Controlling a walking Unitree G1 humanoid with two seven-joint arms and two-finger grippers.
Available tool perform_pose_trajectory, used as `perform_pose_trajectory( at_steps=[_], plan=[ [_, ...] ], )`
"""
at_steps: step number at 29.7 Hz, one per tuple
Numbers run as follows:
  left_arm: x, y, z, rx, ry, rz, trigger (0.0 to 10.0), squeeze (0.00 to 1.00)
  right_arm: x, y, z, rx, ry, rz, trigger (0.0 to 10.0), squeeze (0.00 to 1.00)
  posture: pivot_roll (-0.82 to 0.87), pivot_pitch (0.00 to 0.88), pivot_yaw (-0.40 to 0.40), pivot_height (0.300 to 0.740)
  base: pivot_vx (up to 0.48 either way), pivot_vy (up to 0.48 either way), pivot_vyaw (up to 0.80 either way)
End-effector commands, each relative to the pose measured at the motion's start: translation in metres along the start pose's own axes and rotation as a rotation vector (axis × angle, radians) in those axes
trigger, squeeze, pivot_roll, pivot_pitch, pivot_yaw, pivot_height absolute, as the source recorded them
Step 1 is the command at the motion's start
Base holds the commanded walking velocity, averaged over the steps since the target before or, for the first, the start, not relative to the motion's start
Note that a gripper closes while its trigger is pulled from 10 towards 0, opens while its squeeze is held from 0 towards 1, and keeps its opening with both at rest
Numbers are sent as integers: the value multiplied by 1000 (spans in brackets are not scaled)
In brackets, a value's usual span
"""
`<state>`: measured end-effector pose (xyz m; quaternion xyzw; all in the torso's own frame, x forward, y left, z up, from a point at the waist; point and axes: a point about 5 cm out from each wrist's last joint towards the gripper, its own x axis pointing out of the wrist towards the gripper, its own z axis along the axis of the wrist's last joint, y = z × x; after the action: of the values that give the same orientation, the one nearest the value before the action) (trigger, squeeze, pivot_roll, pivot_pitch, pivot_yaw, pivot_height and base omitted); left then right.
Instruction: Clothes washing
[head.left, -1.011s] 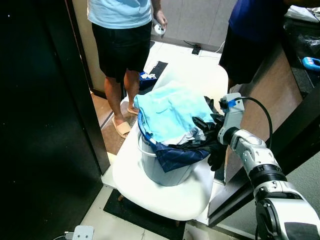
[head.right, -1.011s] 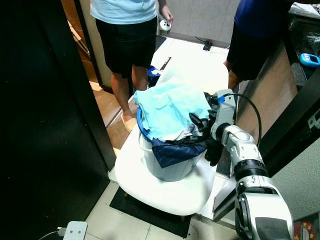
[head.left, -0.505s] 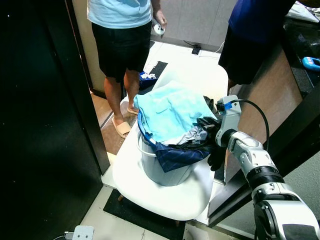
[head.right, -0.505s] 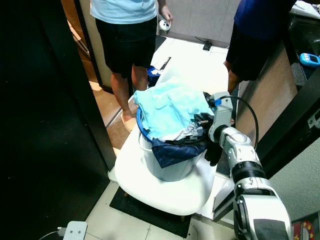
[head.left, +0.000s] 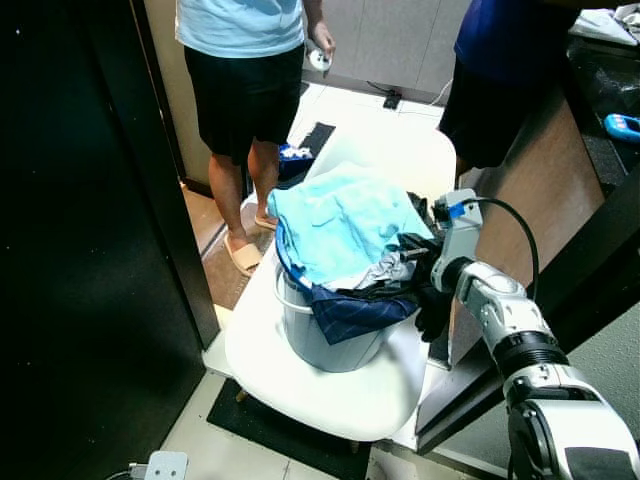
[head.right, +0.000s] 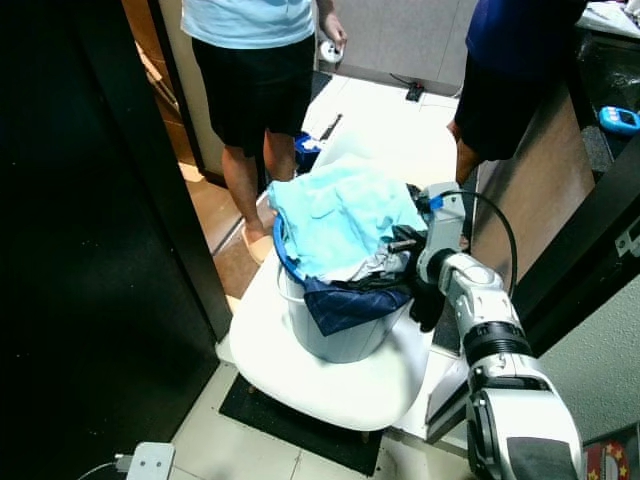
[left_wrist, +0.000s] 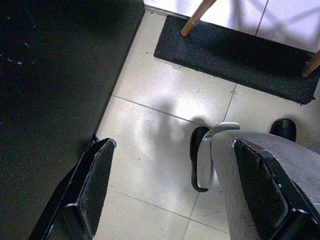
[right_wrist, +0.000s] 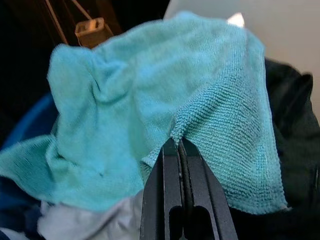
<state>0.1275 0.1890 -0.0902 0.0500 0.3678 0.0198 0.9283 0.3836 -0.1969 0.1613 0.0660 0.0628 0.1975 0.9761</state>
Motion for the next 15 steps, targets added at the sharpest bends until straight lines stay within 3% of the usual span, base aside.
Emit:
perform_pose_trajectory(
  at_steps=[1,2,4,5,7,9,15],
  plan=[
    [-15,-22,-34,20,162,-91,10000,0,3,6,13,62,-62,51,0,0,161,90,-98,740,0,0,0],
    [-13,-22,-32,20,161,-91,10000,0,6,17,30,160,-147,153,0,0,160,72,-94,740,0,0,0],
    [-13,-22,-32,20,161,-91,10000,0,6,17,30,160,-147,153,0,0,160,72,-94,740,0,0,0],
    [-11,-21,-28,21,157,-90,10000,0,6,29,49,248,-239,272,0,0,160,55,-91,740,0,0,0],
    [-11,-21,-28,21,157,-90,10000,0,6,29,49,248,-239,272,0,0,160,55,-91,740,0,0,0],
    [-3,-17,-17,22,138,-83,10000,0,6,47,88,363,-404,419,0,0,162,5,-84,740,0,0,0],
    [3,-13,-8,24,125,-78,10000,0,9,48,105,416,-474,406,0,0,159,0,-79,740,0,0,0]
  ],
)
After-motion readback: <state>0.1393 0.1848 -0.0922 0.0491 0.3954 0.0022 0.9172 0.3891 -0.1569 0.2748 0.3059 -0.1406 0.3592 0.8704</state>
